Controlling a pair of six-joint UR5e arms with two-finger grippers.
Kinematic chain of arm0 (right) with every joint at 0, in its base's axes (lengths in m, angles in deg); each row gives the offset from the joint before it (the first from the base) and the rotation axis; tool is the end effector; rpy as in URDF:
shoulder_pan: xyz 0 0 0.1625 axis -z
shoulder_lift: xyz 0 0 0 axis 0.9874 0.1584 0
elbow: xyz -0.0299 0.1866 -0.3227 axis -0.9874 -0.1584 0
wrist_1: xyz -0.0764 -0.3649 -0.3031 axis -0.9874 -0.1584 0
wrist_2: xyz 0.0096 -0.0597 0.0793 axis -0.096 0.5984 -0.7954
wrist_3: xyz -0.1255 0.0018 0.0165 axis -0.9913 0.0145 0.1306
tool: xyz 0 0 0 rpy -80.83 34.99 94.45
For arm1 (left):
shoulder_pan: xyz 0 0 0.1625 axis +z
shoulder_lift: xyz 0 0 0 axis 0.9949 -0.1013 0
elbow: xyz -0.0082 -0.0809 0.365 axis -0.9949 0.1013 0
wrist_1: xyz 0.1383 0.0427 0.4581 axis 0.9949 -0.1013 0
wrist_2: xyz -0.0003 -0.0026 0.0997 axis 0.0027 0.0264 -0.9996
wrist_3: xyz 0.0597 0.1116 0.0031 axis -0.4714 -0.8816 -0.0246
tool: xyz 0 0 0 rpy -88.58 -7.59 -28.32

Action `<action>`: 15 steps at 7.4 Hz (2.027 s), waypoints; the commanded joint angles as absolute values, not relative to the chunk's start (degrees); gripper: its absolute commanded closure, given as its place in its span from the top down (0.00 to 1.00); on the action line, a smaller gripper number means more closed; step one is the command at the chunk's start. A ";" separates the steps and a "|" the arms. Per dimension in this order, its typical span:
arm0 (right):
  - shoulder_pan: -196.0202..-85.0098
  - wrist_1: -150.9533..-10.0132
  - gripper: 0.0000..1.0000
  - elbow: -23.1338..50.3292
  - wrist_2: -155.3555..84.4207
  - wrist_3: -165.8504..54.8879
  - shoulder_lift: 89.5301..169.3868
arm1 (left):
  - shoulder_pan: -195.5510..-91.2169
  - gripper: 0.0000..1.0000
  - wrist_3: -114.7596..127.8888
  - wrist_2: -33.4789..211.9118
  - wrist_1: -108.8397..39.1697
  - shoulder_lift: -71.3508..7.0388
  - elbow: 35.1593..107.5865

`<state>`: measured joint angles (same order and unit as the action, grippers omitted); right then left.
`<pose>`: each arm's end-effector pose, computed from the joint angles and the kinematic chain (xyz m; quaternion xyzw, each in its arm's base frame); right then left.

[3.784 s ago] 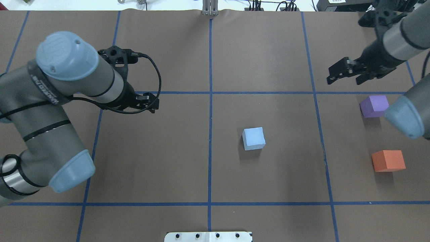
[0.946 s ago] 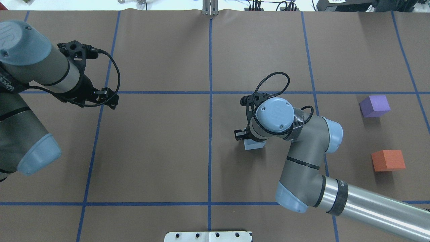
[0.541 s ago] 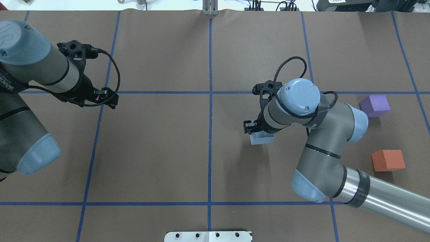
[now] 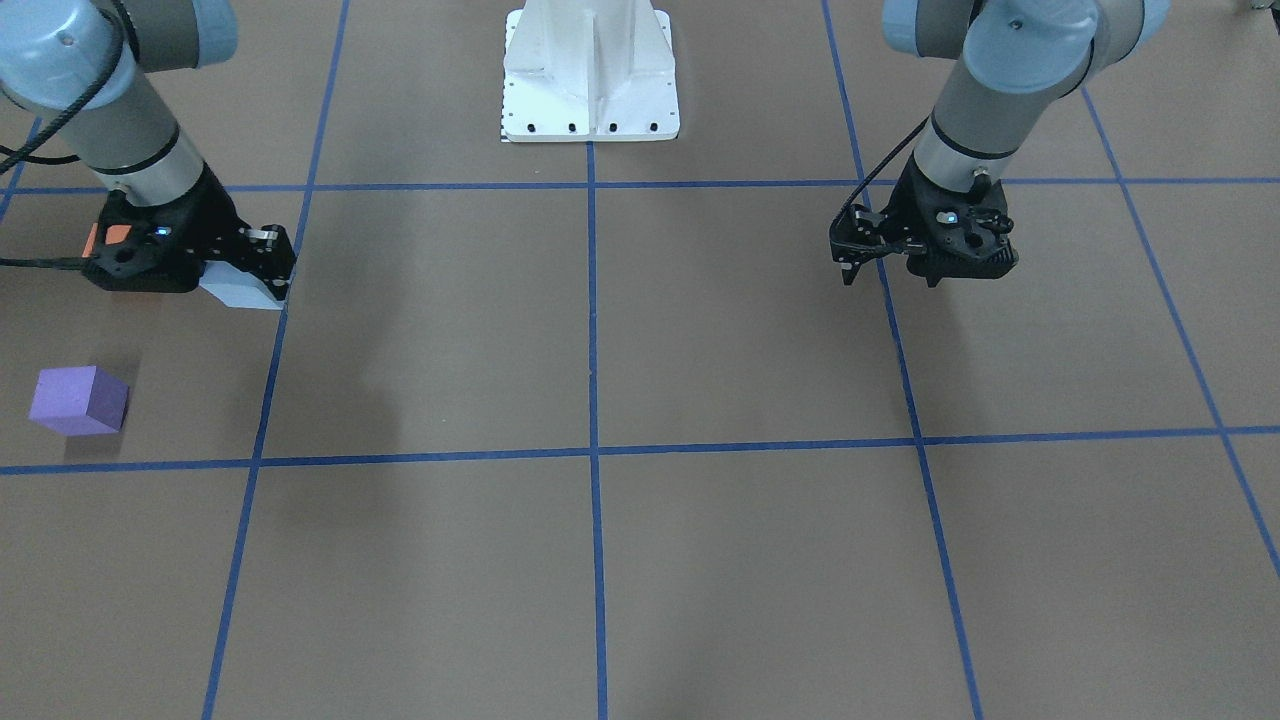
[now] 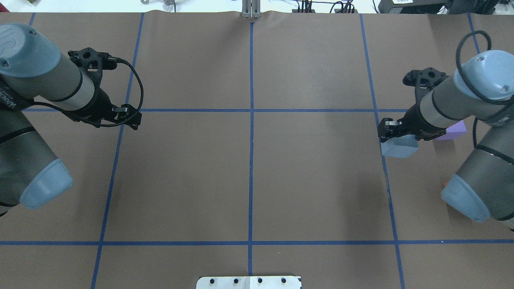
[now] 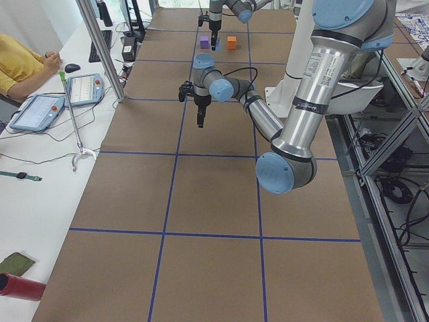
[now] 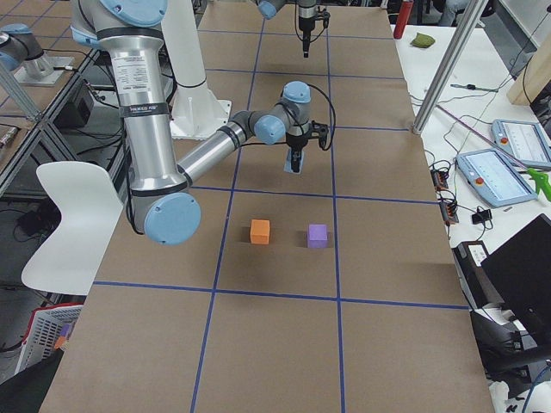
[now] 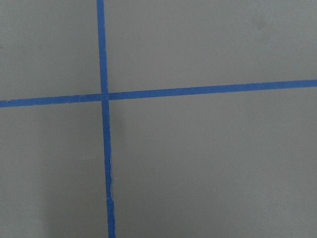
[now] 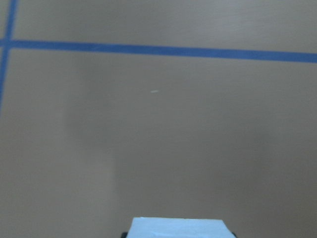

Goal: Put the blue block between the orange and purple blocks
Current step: 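Carry the light blue cube with the right gripper toward the purple cube, then lower the cube between the purple and orange cubes with the right gripper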

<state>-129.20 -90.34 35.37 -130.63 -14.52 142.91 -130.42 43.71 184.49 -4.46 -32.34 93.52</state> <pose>-0.3332 -0.4844 0.3279 0.0112 -0.3716 0.0549 0.9267 0.3692 -0.4955 0.2258 0.0549 0.3862 0.0119 0.9207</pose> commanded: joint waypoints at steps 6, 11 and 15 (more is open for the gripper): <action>-139.07 -74.06 0.00 20.98 -139.88 -29.53 155.00 | -130.33 1.00 45.62 184.58 -4.42 -32.69 93.87; -138.80 -66.32 0.00 14.12 -139.80 -29.36 153.61 | -130.24 1.00 47.29 184.58 -4.42 -33.04 94.22; -137.32 -65.53 0.00 13.86 -137.79 -27.86 152.46 | -130.16 1.00 48.26 184.58 -4.42 -33.13 94.66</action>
<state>-138.17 -66.00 14.19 -138.94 -27.85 152.62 -130.17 48.15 184.58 -4.42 -33.11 94.64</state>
